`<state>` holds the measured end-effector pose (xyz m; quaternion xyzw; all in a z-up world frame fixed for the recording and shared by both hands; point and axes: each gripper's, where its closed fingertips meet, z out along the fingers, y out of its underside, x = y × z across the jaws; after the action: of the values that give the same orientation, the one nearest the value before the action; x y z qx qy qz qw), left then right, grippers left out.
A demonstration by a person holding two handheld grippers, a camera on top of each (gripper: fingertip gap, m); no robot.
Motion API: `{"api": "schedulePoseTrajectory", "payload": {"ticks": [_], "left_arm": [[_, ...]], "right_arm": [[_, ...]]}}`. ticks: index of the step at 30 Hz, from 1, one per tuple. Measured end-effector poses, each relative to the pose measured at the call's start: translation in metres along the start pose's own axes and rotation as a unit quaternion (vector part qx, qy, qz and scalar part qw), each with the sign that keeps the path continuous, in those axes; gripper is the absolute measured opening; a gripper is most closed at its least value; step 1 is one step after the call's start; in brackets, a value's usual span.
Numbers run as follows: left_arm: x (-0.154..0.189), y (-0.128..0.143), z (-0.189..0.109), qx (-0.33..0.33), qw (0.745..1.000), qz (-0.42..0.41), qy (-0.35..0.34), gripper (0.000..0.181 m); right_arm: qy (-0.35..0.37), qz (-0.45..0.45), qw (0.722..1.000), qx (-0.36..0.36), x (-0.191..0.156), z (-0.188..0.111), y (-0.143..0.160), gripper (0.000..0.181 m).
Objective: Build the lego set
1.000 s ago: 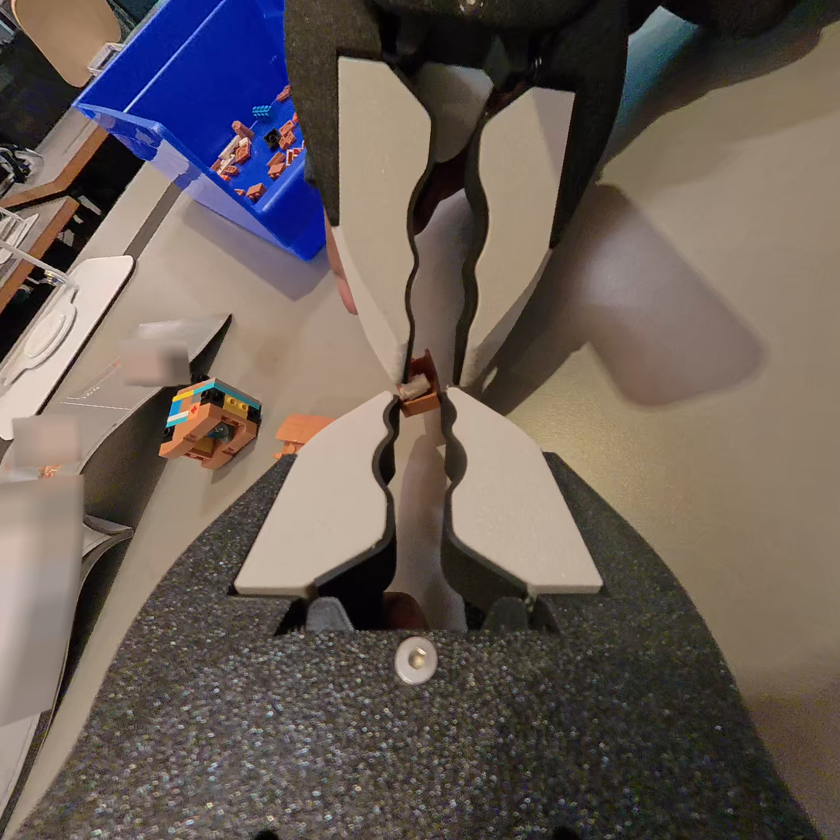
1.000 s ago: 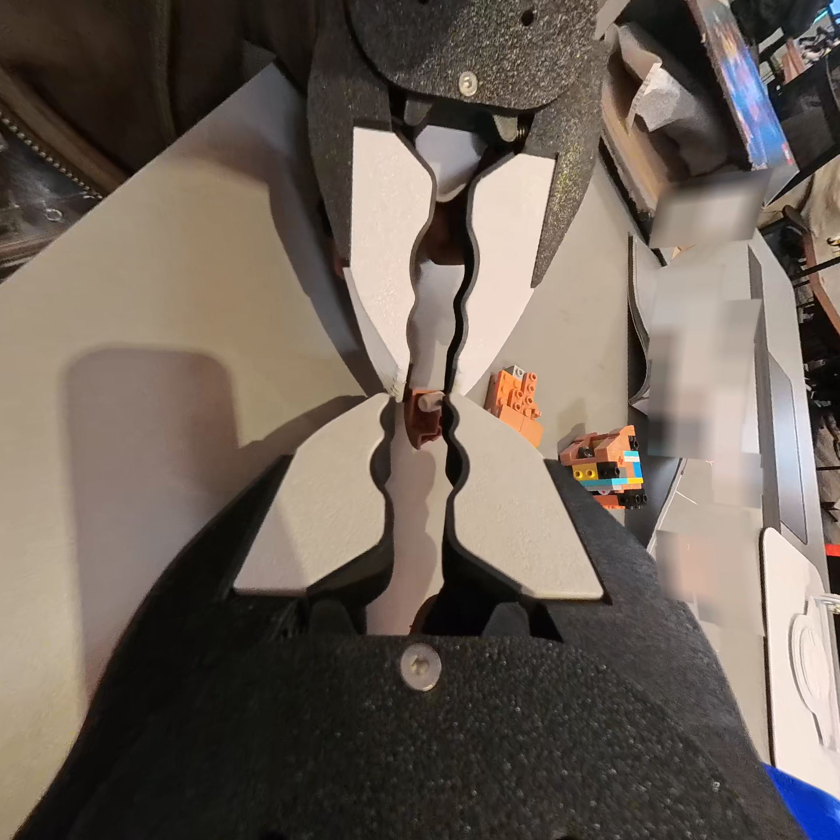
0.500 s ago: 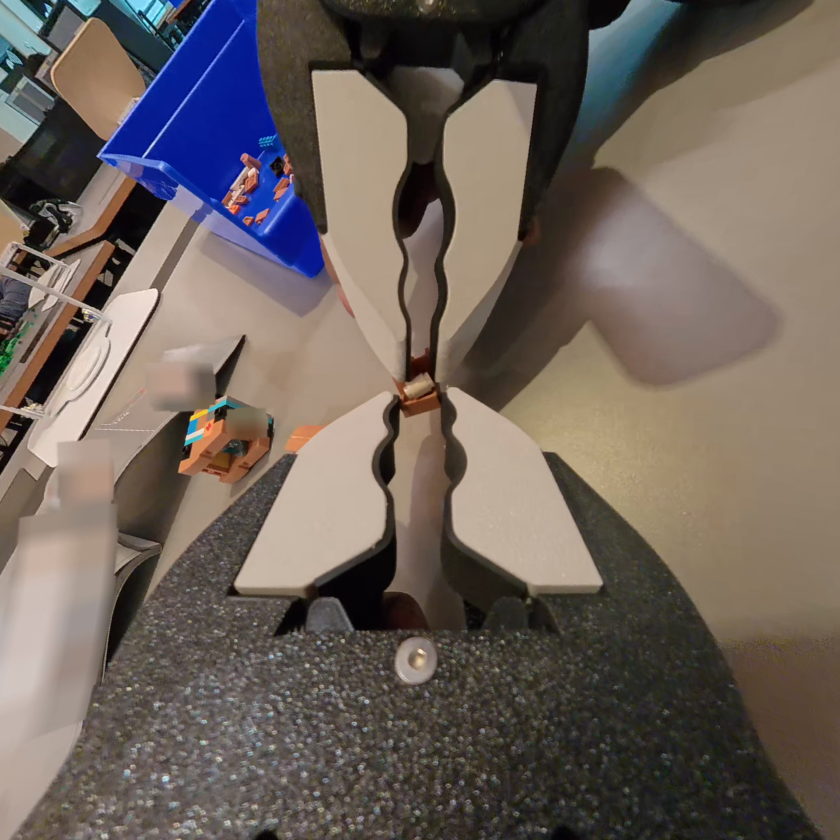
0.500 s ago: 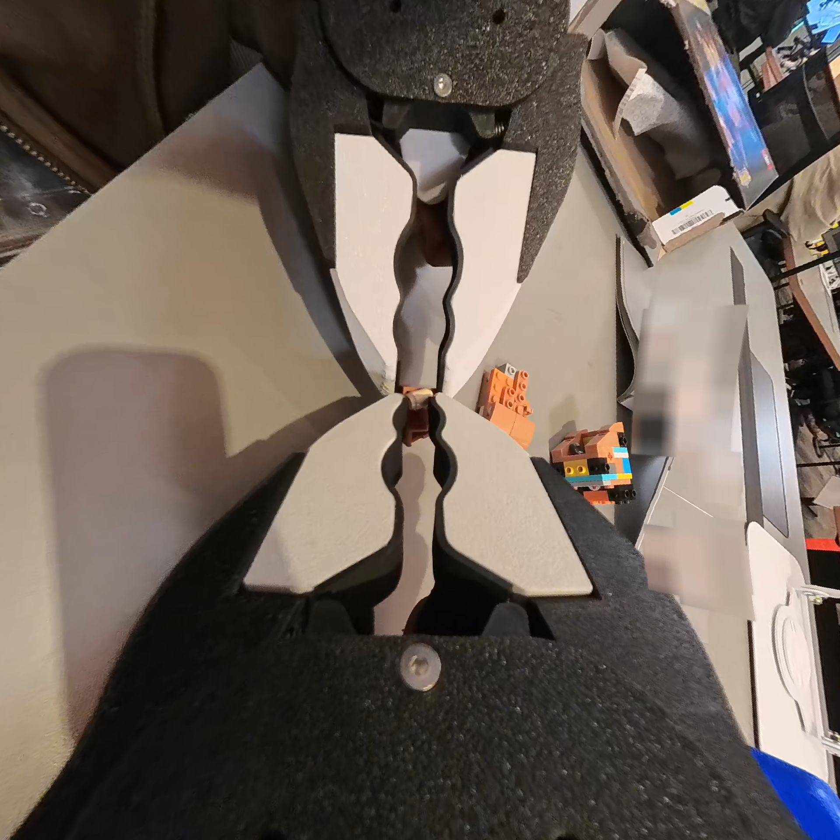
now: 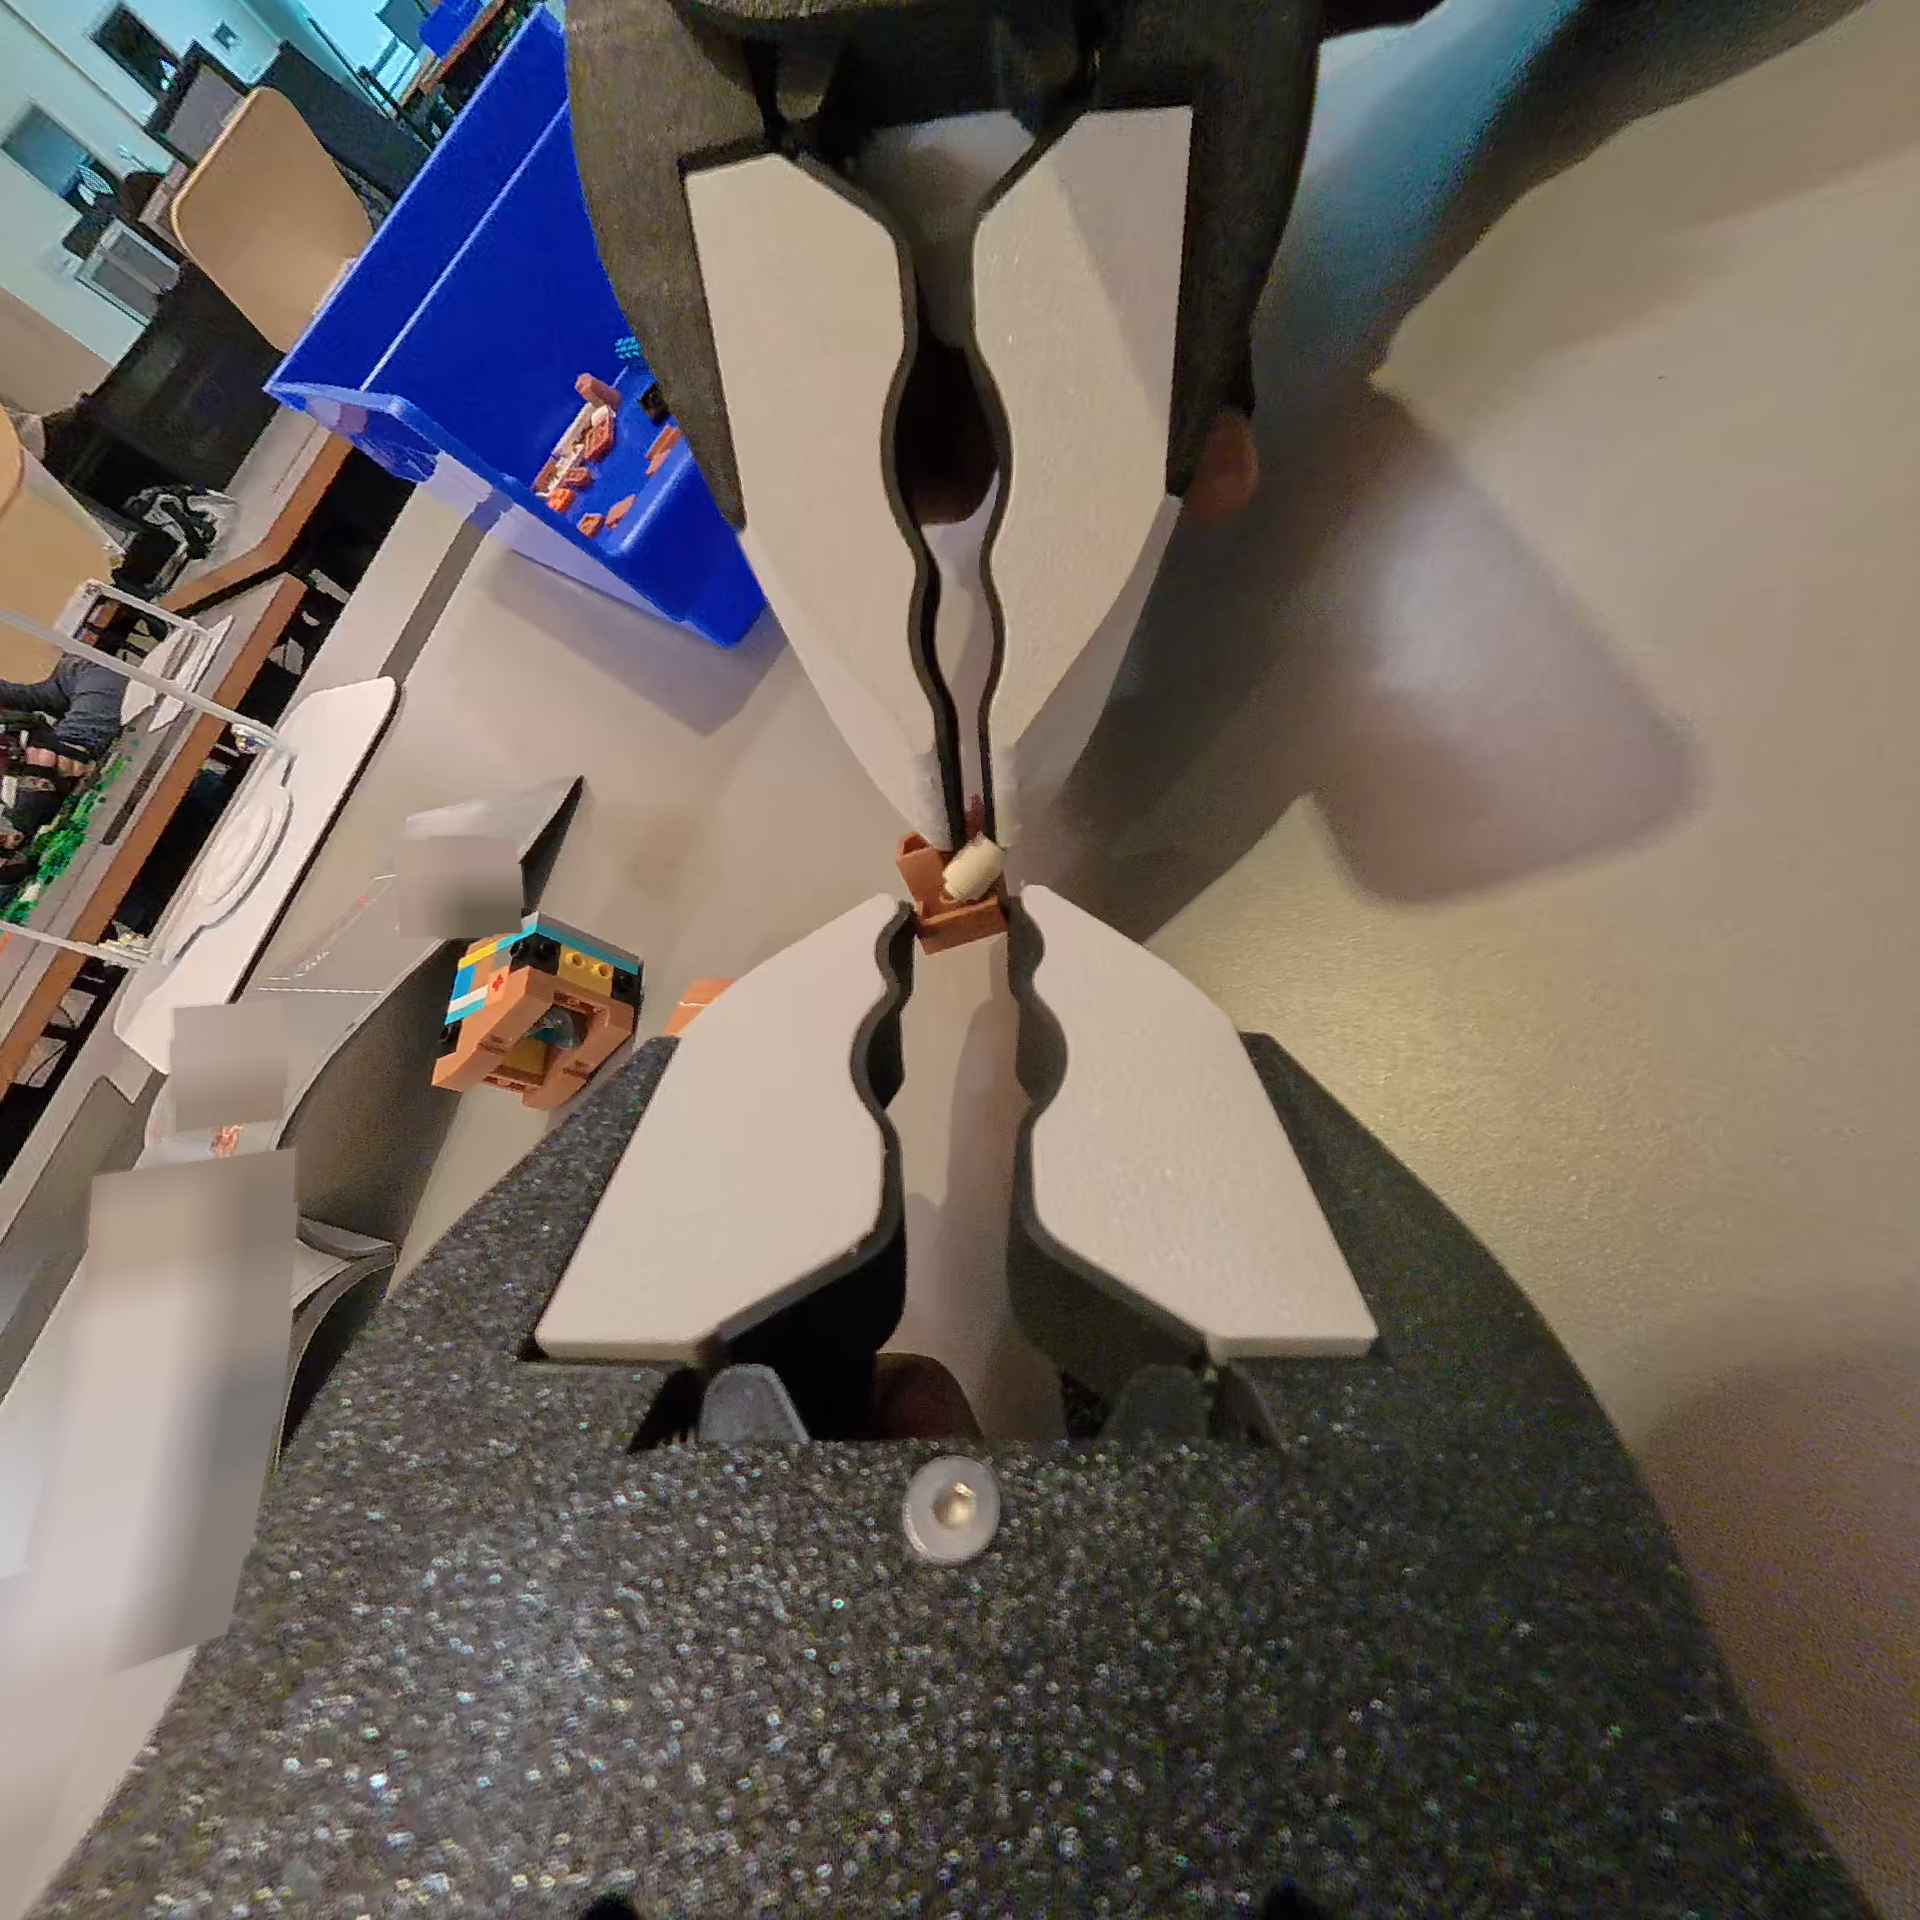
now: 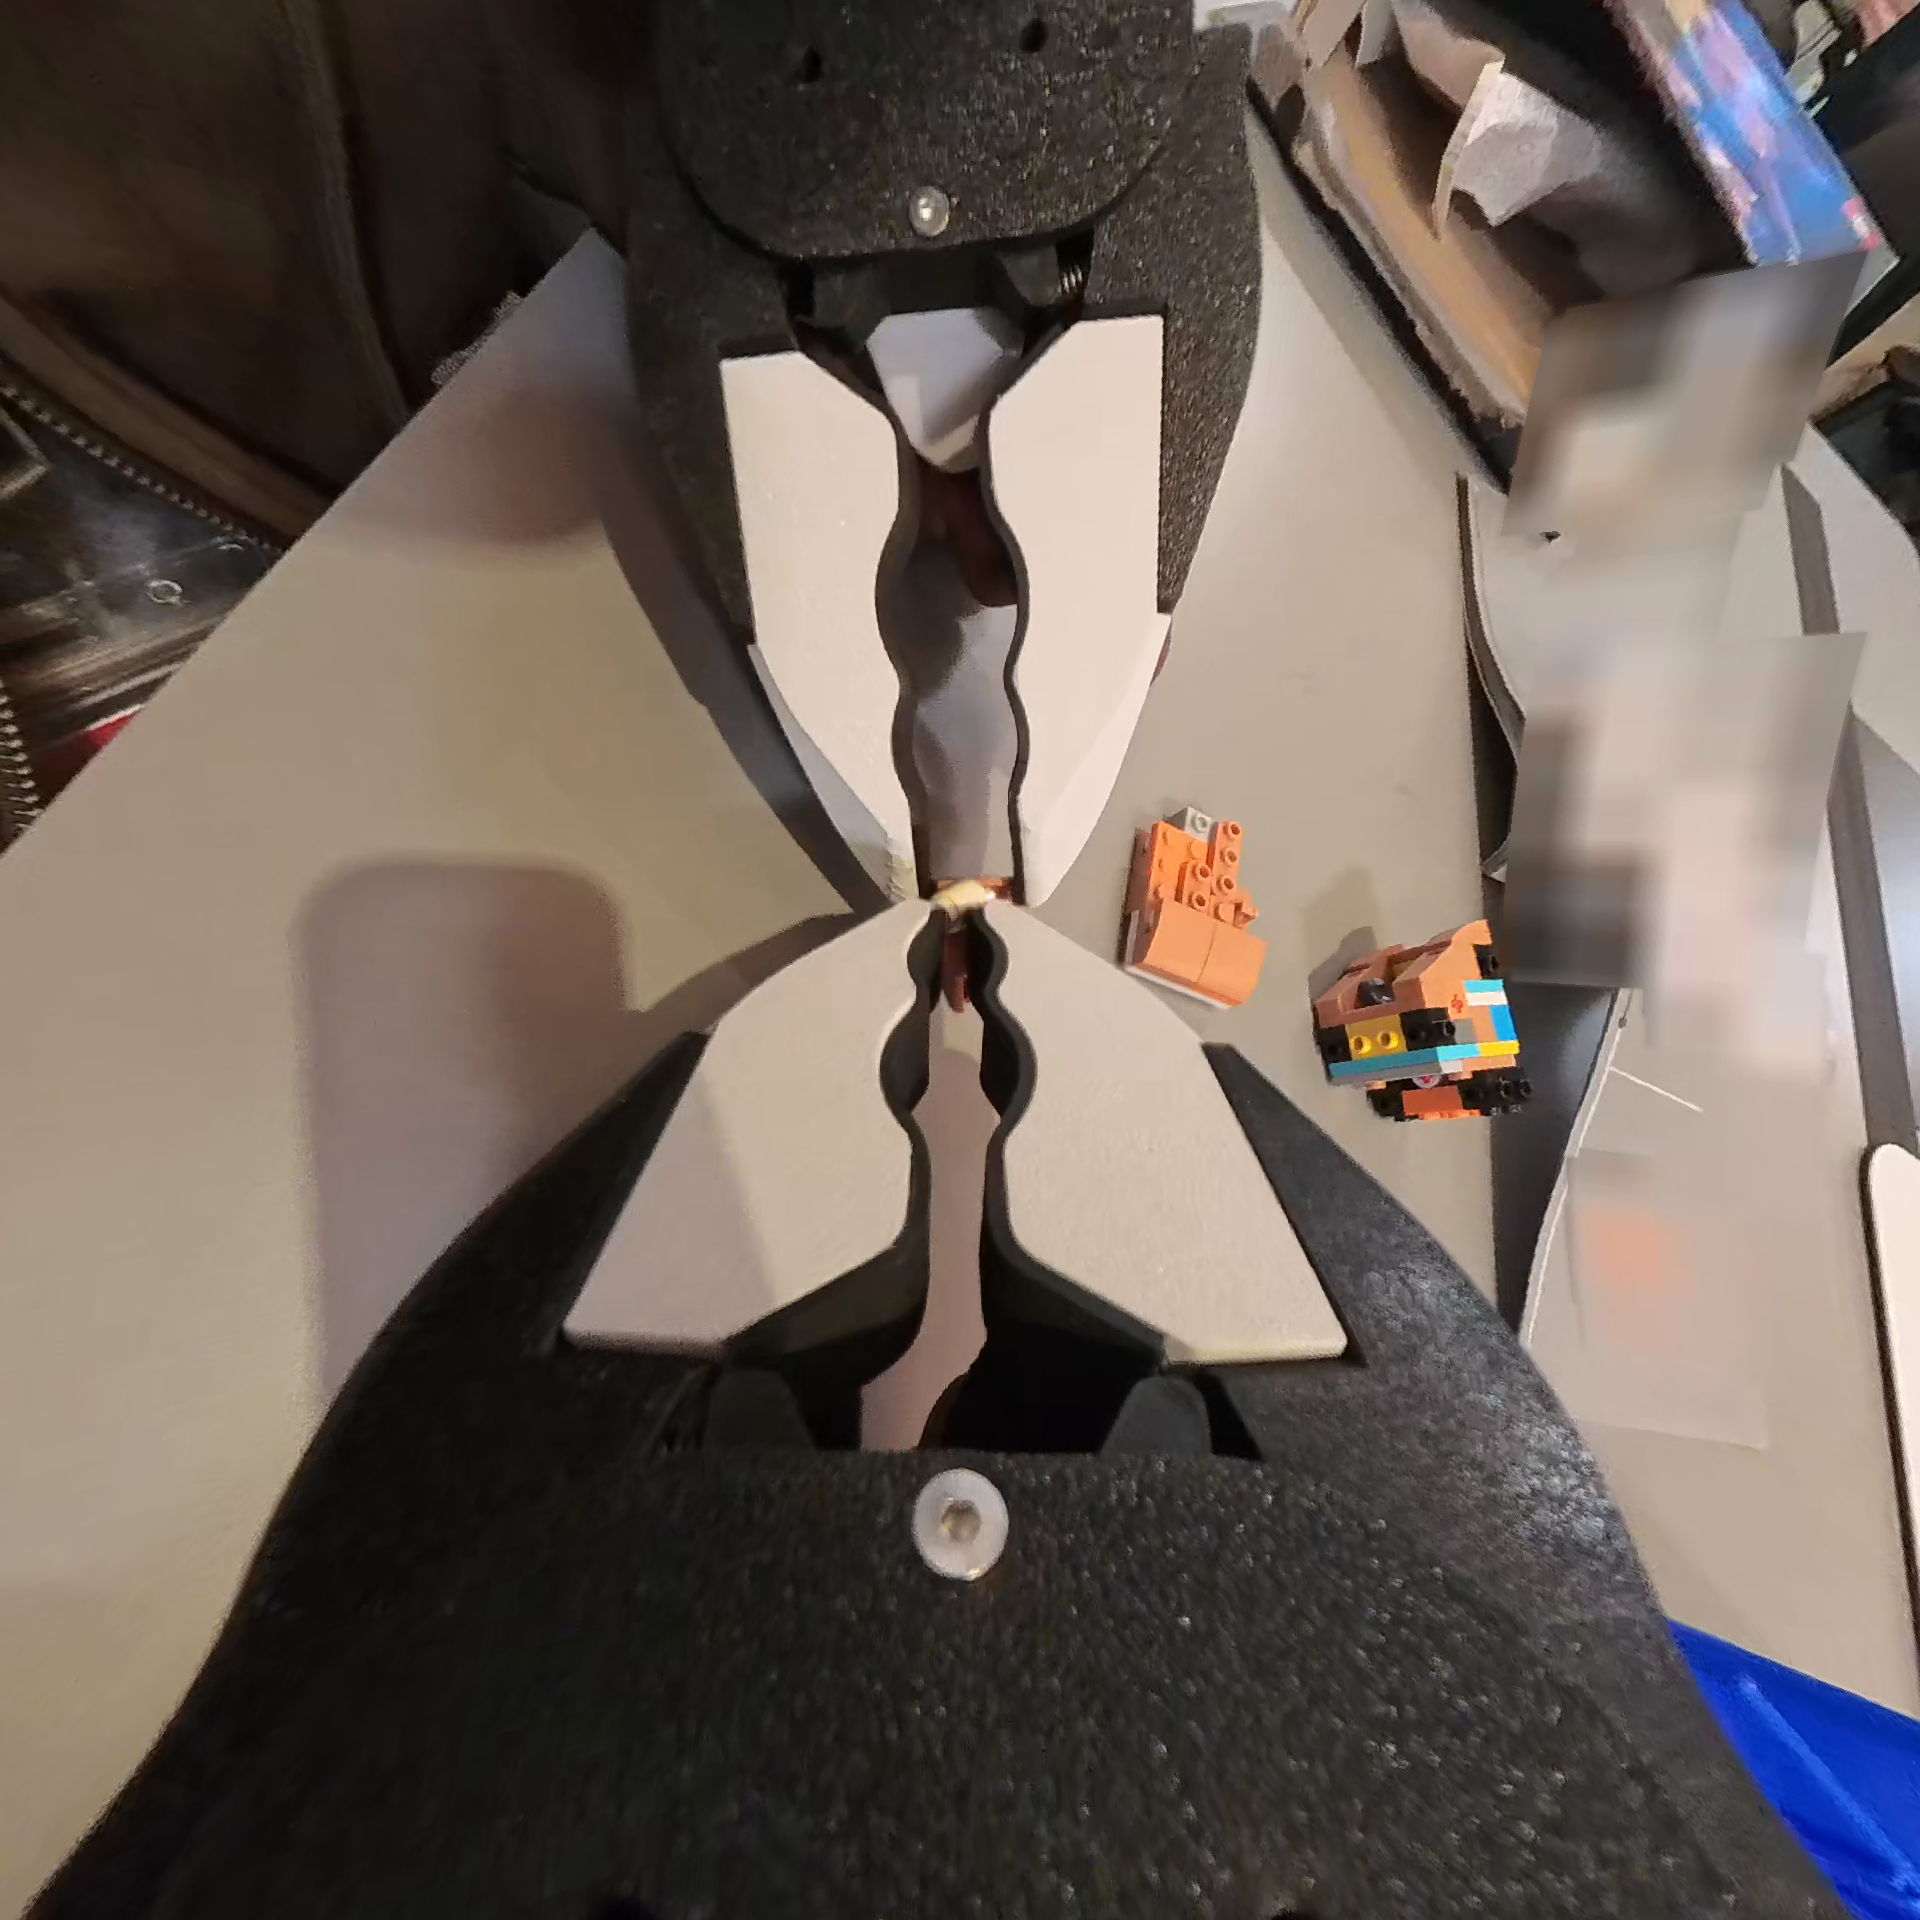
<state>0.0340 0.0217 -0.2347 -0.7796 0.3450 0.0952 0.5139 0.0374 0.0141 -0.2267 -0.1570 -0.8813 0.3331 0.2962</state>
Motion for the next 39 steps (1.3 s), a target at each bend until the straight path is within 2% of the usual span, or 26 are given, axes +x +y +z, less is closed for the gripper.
{"api": "schedulePoseTrajectory", "payload": {"ticks": [10,20,29,35,39], "left_arm": [[0.0,0.0,0.0,0.001,1.0,0.003,0.0,0.017],[0.0,0.0,0.0,-0.001,1.0,-0.002,0.0,0.017],[-0.002,0.001,0.0,-0.002,1.0,-0.015,0.003,0.017],[-0.003,0.004,0.001,-0.014,1.0,-0.024,0.005,0.017],[-0.003,0.006,0.002,-0.025,0.998,-0.047,0.018,0.017]], "right_arm": [[-0.04,0.052,0.998,-0.024,-0.005,0.001,0.006,0.0],[-0.011,0.057,0.998,-0.015,0.003,0.001,0.003,0.0],[0.035,0.014,0.999,0.002,0.007,-0.003,0.006,0.006],[0.045,0.045,0.998,0.009,0.003,-0.024,0.021,0.008],[0.074,0.088,0.993,-0.017,0.001,-0.043,0.047,0.009]]}}
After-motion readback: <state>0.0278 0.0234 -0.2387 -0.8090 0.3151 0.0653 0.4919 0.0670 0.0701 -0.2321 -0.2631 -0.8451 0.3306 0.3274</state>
